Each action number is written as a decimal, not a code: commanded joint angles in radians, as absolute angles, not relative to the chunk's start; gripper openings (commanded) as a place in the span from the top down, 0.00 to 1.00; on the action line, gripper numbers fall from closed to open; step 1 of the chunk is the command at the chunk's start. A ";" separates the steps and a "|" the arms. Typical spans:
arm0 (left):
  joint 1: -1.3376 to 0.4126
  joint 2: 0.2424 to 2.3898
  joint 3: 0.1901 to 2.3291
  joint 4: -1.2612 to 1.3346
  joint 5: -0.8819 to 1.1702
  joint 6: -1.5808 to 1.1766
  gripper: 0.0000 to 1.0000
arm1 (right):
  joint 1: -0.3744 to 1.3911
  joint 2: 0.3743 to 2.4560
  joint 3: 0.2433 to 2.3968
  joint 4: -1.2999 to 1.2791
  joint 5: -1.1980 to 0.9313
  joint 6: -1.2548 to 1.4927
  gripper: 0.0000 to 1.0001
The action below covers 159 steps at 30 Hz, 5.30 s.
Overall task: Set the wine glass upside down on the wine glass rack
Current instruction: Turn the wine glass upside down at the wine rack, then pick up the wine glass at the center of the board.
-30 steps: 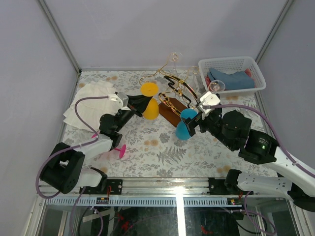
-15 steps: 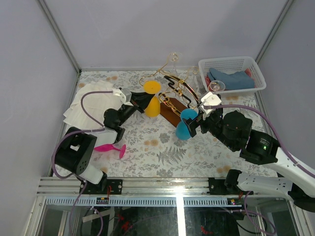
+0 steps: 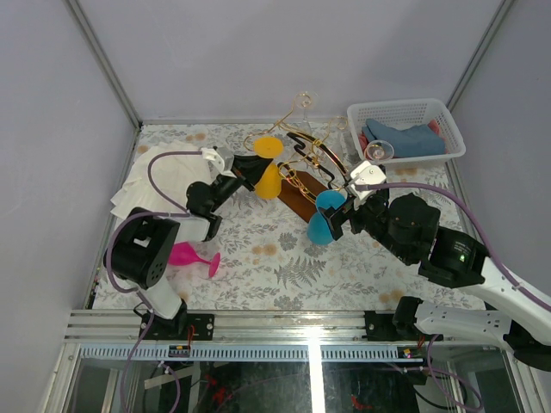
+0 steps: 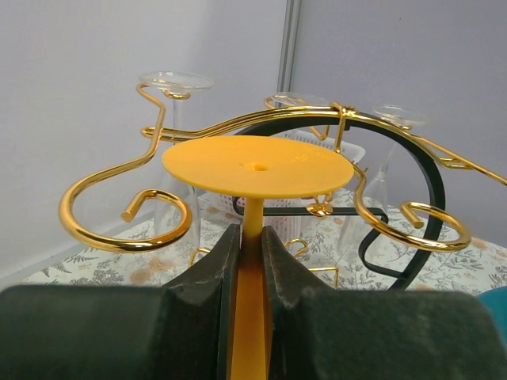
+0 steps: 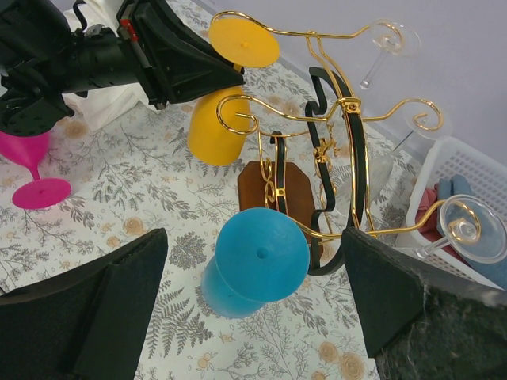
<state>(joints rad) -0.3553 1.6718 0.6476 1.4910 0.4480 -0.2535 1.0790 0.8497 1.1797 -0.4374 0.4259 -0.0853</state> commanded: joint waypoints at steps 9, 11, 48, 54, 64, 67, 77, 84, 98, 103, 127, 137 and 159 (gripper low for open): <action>-0.308 1.732 0.731 1.603 0.419 -0.245 1.00 | 1.074 0.865 1.185 -0.444 0.416 -0.074 0.02; -0.298 1.741 0.736 1.605 0.413 -0.244 1.00 | 1.074 0.867 1.183 -0.446 0.413 -0.070 0.02; -0.252 1.638 0.600 1.608 0.307 -0.218 1.00 | 1.074 0.883 1.174 -0.462 0.400 -0.082 0.02; -0.251 1.599 0.560 1.607 0.355 -0.213 1.00 | 1.074 0.885 1.174 -0.462 0.400 -0.081 0.02; -0.252 1.639 0.577 1.594 0.472 -0.223 0.98 | 1.074 0.888 1.171 -0.463 0.398 -0.084 0.01; -0.251 1.660 0.601 1.570 0.489 -0.230 0.96 | 1.074 0.887 1.171 -0.466 0.400 -0.086 0.01; -0.252 1.640 0.600 1.490 0.400 -0.221 0.68 | 1.074 0.879 1.167 -0.476 0.402 -0.083 0.01; -0.253 1.567 0.535 1.459 0.360 -0.251 0.39 | 1.074 0.870 1.159 -0.476 0.398 -0.087 0.01; -0.253 1.032 0.426 0.674 -0.192 -0.679 0.12 | 1.074 0.814 1.088 -0.457 0.375 -0.045 0.00; -0.253 0.852 0.480 0.243 -0.321 -0.843 0.07 | 1.074 0.804 1.060 -0.454 0.353 -0.020 0.00; -0.252 0.667 0.746 -0.881 -0.420 -1.217 0.00 | 1.074 0.746 0.954 -0.439 0.371 0.048 0.00; -0.252 0.781 0.776 -1.221 -0.528 -1.437 0.00 | 1.074 0.745 0.912 -0.413 0.419 0.088 0.00; -0.295 0.902 0.525 -0.761 -0.349 -1.350 0.25 | 1.075 0.754 0.893 -0.433 0.402 0.104 0.01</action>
<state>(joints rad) -0.2718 0.8719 0.5510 -0.8799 -0.3653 -1.3453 1.0790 0.7540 0.8864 -0.4660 0.3828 0.0910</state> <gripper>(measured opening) 0.768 0.993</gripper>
